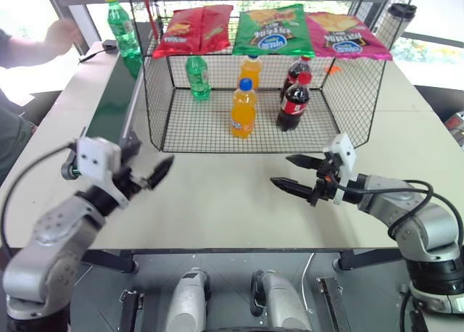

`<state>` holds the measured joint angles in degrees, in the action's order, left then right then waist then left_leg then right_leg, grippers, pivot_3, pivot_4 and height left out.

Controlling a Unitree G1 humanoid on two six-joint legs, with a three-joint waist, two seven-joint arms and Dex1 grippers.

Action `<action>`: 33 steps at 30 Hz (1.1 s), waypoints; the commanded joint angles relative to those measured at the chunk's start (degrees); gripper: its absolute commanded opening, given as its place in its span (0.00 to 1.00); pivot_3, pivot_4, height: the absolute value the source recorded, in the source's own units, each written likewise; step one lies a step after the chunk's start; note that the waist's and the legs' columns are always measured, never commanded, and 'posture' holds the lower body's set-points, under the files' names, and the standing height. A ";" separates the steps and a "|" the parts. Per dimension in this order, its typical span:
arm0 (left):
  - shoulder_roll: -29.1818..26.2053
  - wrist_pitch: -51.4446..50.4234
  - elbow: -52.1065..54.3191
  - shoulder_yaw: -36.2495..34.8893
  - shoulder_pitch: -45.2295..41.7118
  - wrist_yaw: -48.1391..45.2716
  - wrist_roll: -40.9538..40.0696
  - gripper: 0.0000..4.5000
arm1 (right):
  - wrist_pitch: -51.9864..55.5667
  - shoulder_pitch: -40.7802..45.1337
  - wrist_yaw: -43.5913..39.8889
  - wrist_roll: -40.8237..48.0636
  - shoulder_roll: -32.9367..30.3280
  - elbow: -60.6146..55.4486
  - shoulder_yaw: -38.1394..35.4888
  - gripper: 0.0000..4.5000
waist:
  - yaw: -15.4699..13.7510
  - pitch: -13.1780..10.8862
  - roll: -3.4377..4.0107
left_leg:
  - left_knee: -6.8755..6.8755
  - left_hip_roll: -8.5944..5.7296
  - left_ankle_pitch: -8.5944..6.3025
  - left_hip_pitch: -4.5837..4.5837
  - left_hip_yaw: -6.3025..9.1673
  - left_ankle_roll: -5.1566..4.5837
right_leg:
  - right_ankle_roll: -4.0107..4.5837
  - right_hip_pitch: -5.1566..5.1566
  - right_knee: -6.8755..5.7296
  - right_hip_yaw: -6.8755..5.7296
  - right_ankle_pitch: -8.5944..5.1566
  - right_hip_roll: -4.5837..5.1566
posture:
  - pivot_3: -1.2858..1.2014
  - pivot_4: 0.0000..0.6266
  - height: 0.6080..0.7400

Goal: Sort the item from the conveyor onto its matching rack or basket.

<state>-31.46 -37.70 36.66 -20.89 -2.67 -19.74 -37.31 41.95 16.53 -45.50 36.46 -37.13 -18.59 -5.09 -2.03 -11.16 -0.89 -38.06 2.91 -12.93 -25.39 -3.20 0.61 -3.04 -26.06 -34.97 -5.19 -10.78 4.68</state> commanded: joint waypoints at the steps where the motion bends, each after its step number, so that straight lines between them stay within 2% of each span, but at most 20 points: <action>1: -2.83 -0.82 -2.55 -7.20 -5.67 7.37 3.43 0.98 | -0.04 5.61 0.34 2.42 0.46 -2.99 -1.23 1.00 | 0.23 -0.01 0.01 | 0.00 0.00 0.05 0.00 0.00 -0.08 | 0.00 -0.01 -0.01 0.00 0.00 -0.03 | 0.52 0.24 1.00; 4: -3.61 -1.18 -6.23 -9.43 -8.84 12.67 7.36 0.98 | 1.01 9.16 1.49 3.82 2.18 -5.19 0.32 1.00 | 0.46 -0.01 0.01 | 0.02 0.02 0.08 0.00 0.02 -0.14 | 0.00 -0.09 -0.14 0.00 0.01 -0.11 | 0.52 0.24 1.00; 7: -3.33 -1.77 -8.33 -8.71 -9.45 15.85 10.90 0.98 | 2.02 10.36 2.28 4.18 3.29 -7.01 1.97 1.00 | 0.16 0.00 0.00 | 0.10 0.02 0.09 0.01 0.03 -0.15 | -0.02 -0.08 -0.15 0.00 0.00 -0.11 | 0.52 0.24 1.00; 11: -2.54 -0.77 -12.91 -4.82 -10.70 20.81 18.41 0.98 | 1.65 8.87 2.09 2.77 3.44 -7.93 4.99 1.00 | -0.38 0.01 -0.02 | 0.04 -0.04 0.09 -0.04 -0.03 -0.15 | -0.01 -0.03 -0.12 0.00 0.01 0.02 | 0.52 0.24 1.00; 15: -0.96 3.20 -18.96 -0.41 -14.45 21.95 23.35 0.98 | 0.29 5.67 2.86 0.92 4.50 -6.99 7.35 1.00 | -0.35 0.04 -0.10 | -0.03 -0.05 0.08 -0.01 -0.01 -0.11 | 0.00 0.07 -0.06 0.00 0.01 0.04 | 0.52 0.24 1.00; 26: -0.70 5.78 -29.50 2.59 -21.56 19.15 27.52 0.98 | 0.44 3.11 3.47 -0.01 3.77 -6.77 5.99 1.00 | -0.15 0.04 -0.10 | 0.04 0.02 0.09 -0.01 -0.04 -0.14 | 0.05 -0.07 -0.17 0.00 0.06 -0.06 | 0.52 0.24 1.00; 33: -0.07 4.76 -29.12 2.01 -21.72 17.01 26.38 0.98 | 0.52 2.86 3.96 -0.67 3.06 -6.74 5.47 1.00 | -0.18 0.04 -0.10 | 0.03 0.01 0.09 -0.02 -0.06 -0.14 | 0.07 -0.05 -0.15 0.00 0.08 -0.02 | 0.52 0.24 1.00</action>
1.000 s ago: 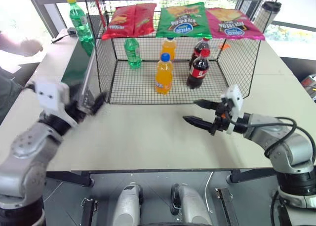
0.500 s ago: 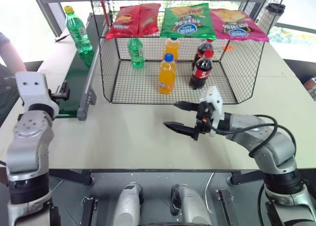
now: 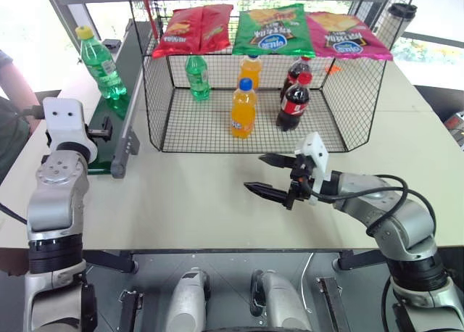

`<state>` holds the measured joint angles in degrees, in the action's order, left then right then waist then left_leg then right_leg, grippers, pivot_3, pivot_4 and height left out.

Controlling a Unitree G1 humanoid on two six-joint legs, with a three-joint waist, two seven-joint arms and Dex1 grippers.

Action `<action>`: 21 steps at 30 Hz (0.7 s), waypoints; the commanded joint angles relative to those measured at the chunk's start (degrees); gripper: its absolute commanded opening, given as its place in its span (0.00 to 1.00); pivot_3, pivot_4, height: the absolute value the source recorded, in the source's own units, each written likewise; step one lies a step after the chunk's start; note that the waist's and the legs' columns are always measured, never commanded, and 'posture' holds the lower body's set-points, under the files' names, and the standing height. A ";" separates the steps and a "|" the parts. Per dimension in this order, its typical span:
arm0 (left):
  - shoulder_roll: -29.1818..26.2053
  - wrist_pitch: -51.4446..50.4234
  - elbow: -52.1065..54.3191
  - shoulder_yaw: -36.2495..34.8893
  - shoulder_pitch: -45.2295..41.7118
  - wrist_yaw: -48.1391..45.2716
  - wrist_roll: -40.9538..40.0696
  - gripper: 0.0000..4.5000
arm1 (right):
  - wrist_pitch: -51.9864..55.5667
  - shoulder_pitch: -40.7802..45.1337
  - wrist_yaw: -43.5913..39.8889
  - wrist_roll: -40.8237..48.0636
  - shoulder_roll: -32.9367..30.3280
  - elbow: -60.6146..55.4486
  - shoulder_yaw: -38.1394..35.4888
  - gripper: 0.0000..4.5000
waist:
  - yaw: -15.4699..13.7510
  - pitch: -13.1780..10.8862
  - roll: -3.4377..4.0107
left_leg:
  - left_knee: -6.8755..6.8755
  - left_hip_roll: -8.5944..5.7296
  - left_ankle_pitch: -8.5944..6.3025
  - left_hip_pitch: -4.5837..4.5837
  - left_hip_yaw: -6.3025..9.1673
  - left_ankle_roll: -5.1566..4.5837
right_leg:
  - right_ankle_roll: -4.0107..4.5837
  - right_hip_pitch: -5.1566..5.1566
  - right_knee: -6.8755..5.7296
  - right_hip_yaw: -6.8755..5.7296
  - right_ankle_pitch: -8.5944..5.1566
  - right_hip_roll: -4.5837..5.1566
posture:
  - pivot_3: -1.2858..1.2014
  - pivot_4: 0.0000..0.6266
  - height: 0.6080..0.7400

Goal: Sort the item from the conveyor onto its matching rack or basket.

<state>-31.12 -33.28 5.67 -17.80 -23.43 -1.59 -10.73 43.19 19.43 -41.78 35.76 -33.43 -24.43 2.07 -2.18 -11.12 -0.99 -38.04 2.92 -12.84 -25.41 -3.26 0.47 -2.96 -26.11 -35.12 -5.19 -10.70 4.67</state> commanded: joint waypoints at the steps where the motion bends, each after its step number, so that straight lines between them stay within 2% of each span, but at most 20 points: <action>1: -0.33 0.23 2.07 -1.12 -0.89 -1.26 -0.20 0.98 | -0.69 -0.11 0.23 0.00 -0.66 -0.94 -1.75 1.00 | -0.03 0.00 0.00 | 0.00 0.00 0.00 0.00 0.00 0.00 | 0.01 0.00 0.00 0.00 0.00 -0.01 | 0.52 0.24 1.00; 18: 0.13 -1.05 2.74 -1.78 -1.02 -0.98 0.25 0.98 | -0.89 -0.96 -0.15 -0.71 -0.86 -0.74 -1.82 1.00 | -0.02 0.00 0.00 | 0.00 0.00 0.01 0.01 0.00 -0.01 | -0.01 0.01 -0.01 0.00 0.00 -0.01 | 0.52 0.24 1.00; 21: 0.18 -0.80 2.36 -1.67 -1.34 -0.85 0.42 0.80 | -1.05 -1.01 -0.20 -0.89 -0.76 -0.51 -1.83 1.00 | -0.03 0.00 0.00 | -0.01 0.00 0.01 0.01 0.01 -0.01 | -0.02 0.01 -0.01 0.00 0.00 -0.01 | 0.52 0.24 1.00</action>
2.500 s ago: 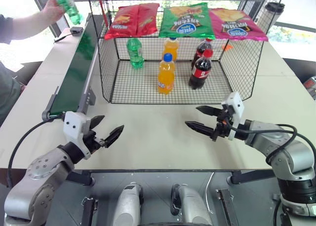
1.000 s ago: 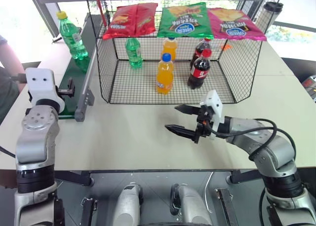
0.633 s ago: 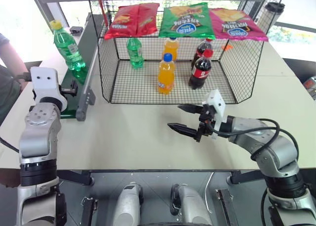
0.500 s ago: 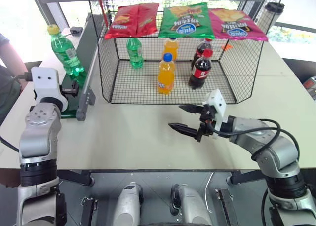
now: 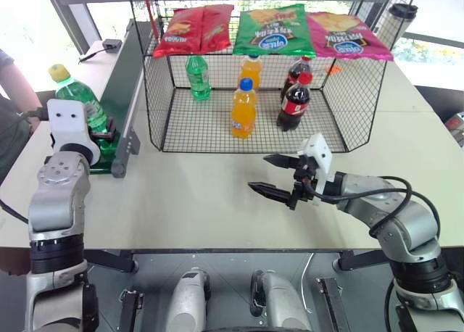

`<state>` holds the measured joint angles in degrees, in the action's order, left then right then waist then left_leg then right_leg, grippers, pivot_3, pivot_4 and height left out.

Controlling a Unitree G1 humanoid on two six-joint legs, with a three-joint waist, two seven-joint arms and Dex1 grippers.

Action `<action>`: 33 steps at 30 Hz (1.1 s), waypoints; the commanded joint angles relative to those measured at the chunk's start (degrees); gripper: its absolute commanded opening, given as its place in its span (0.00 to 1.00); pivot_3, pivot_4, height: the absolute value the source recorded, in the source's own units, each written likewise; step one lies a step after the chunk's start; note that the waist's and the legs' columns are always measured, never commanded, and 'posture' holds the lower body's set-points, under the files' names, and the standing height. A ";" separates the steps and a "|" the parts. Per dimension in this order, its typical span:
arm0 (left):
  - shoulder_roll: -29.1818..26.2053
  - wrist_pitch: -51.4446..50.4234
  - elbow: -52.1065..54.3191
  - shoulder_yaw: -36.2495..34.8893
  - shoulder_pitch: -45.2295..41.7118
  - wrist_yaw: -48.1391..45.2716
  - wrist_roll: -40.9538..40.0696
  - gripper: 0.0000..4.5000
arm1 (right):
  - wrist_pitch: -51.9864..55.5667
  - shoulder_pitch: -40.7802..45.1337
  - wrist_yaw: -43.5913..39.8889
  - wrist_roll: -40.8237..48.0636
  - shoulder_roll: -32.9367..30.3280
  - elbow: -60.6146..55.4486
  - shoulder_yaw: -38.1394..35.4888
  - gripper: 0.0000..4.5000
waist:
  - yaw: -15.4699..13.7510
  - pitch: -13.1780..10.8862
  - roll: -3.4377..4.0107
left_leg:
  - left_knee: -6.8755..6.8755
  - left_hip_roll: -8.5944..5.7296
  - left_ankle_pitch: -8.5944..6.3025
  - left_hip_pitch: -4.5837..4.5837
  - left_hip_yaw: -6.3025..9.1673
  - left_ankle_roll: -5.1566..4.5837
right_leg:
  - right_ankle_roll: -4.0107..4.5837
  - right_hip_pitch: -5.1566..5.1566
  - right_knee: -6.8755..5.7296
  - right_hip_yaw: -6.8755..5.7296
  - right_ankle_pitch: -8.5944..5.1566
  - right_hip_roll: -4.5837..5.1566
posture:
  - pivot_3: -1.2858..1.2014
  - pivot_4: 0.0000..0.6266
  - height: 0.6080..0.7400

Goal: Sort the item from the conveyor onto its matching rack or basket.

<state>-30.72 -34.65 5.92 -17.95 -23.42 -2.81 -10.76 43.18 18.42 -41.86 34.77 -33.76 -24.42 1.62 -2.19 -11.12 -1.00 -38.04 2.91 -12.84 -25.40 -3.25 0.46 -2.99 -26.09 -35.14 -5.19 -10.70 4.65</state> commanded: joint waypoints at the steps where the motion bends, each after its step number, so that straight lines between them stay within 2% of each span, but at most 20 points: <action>1: -0.21 0.62 2.07 -1.51 -1.41 0.38 0.53 0.69 | -1.07 -0.02 -0.15 0.04 -0.40 -0.47 -1.40 1.00 | -0.02 0.00 0.00 | 0.00 0.00 0.00 0.00 0.00 0.00 | 0.00 0.01 0.00 0.00 0.00 0.00 | 0.52 0.24 1.00; 3: -0.04 0.66 2.10 -1.64 -1.50 0.46 0.60 0.58 | -1.12 -0.14 -0.23 -0.08 -0.38 -0.37 -1.42 1.00 | 0.00 0.00 0.00 | -0.01 0.00 0.00 0.01 0.00 0.00 | 0.00 0.02 -0.01 0.00 0.00 0.00 | 0.52 0.24 1.00; 14: 1.39 1.62 3.55 -3.05 -1.12 0.70 -0.20 0.58 | -1.67 -0.53 -0.36 -0.49 -0.30 0.34 -1.28 1.00 | -0.07 0.00 0.00 | -0.03 0.00 0.01 0.01 0.01 0.00 | 0.01 0.04 -0.02 0.00 0.01 -0.01 | 0.52 0.24 1.00; 19: 5.01 3.63 15.39 -3.98 1.18 -4.10 -7.50 0.58 | -2.14 -0.73 -0.72 -0.97 -0.79 1.26 -1.97 1.00 | -0.05 -0.05 -0.11 | -0.04 0.00 0.01 -0.02 0.01 0.00 | 0.13 0.03 0.00 0.00 0.09 0.01 | 0.52 0.24 1.00; 23: 6.68 -2.46 26.41 -1.47 3.76 -5.62 -12.69 0.58 | -2.96 -0.43 -0.90 -1.36 -1.46 2.91 -2.91 1.00 | -0.05 -0.07 -0.14 | -0.05 -0.03 0.00 -0.07 -0.01 0.00 | 0.14 0.03 0.06 0.03 0.09 0.04 | 0.52 0.24 1.00; 25: 7.35 -4.89 28.50 0.98 3.16 -5.89 -14.54 0.58 | -3.43 -0.02 -0.90 -1.64 -1.58 3.83 -3.17 1.00 | -0.09 -0.06 -0.13 | -0.05 -0.04 0.01 0.00 0.00 0.00 | 0.14 0.10 0.04 0.03 0.09 0.03 | 0.52 0.24 1.00; 31: 11.77 -3.88 20.97 8.72 -2.36 -8.30 -14.80 0.58 | -3.29 -0.43 -0.50 -1.70 -2.11 3.58 -4.77 1.00 | -0.07 -0.06 -0.13 | -0.19 -0.04 0.03 0.13 0.15 0.00 | 0.01 0.30 -0.04 0.02 0.00 -0.08 | 0.52 0.24 1.00; 33: 13.64 -1.15 14.45 11.79 -5.19 -8.96 -12.37 0.58 | -2.97 -0.81 -0.18 -1.59 -2.63 3.08 -5.89 1.00 | -0.06 -0.06 -0.13 | -0.19 -0.04 0.03 0.14 0.14 0.00 | 0.00 0.30 -0.03 0.02 0.00 -0.08 | 0.52 0.24 1.00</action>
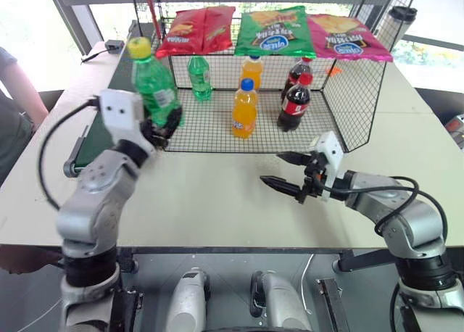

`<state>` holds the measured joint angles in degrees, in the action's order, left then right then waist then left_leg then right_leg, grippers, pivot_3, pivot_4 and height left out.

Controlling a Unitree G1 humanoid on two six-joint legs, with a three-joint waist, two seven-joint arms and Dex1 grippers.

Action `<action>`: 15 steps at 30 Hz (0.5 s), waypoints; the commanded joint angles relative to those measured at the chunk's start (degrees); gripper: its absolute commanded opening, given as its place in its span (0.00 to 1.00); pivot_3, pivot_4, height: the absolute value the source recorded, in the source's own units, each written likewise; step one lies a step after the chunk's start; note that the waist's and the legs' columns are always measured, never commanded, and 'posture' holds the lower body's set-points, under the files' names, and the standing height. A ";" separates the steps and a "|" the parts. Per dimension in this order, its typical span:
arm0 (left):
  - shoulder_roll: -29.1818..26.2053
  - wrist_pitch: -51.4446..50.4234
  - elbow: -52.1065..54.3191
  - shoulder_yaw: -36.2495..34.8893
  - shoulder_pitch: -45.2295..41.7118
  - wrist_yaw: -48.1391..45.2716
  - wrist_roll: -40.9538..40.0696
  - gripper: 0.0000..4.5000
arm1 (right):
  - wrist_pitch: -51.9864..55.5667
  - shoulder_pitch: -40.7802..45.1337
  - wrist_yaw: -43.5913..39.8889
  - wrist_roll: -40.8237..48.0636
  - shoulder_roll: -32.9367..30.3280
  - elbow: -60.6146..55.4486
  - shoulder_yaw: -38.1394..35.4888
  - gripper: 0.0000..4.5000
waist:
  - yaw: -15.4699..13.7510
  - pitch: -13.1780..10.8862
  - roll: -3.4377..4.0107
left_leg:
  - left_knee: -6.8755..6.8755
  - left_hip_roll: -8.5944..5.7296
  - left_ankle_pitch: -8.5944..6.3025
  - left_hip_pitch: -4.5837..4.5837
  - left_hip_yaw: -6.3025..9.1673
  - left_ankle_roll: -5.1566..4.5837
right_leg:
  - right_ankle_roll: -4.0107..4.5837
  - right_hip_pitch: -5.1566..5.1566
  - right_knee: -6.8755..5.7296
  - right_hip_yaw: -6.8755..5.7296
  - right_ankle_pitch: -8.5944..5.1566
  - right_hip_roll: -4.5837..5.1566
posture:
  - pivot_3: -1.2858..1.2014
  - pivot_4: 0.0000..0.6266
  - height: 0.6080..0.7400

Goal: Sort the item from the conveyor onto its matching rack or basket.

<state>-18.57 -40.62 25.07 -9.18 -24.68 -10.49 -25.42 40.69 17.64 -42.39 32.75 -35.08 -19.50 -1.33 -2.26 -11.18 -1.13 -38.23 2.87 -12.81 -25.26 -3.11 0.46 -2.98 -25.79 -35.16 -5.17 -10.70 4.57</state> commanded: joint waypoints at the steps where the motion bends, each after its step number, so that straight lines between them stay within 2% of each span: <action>1: 2.47 6.43 -9.00 4.44 -5.79 -0.93 4.15 0.58 | -0.38 -0.23 0.52 0.50 -1.64 -2.08 -3.62 1.00 | -0.06 0.00 0.00 | 0.00 -0.01 0.00 -0.01 -0.01 0.00 | 0.00 -0.01 0.01 0.00 0.00 0.00 | 0.52 0.24 1.00; 9: 7.80 25.32 -42.23 8.10 -18.84 3.49 16.44 0.58 | 1.28 -2.08 2.91 1.97 -2.59 -5.70 -7.59 1.00 | 0.06 -0.01 -0.01 | 0.02 -0.03 0.00 -0.07 -0.01 -0.02 | -0.22 -0.06 0.04 0.00 0.10 -0.01 | 0.52 0.24 1.00; 15: 10.99 39.23 -64.73 7.09 -27.75 7.95 20.58 0.58 | 2.32 -4.68 5.50 2.72 -1.69 -8.90 -8.58 1.00 | -0.15 -0.01 -0.03 | 0.03 -0.04 0.00 -0.12 -0.01 -0.02 | -0.21 -0.06 0.04 -0.01 0.13 0.02 | 0.52 0.24 1.00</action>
<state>-7.77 -6.48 -38.76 -1.29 -49.01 -3.79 -6.04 43.22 13.08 -37.64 34.21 -36.97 -25.53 -8.22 -2.40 -11.19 -1.16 -38.21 2.83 -12.80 -25.39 -3.14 0.44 -3.21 -25.86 -35.10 -5.18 -10.58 4.61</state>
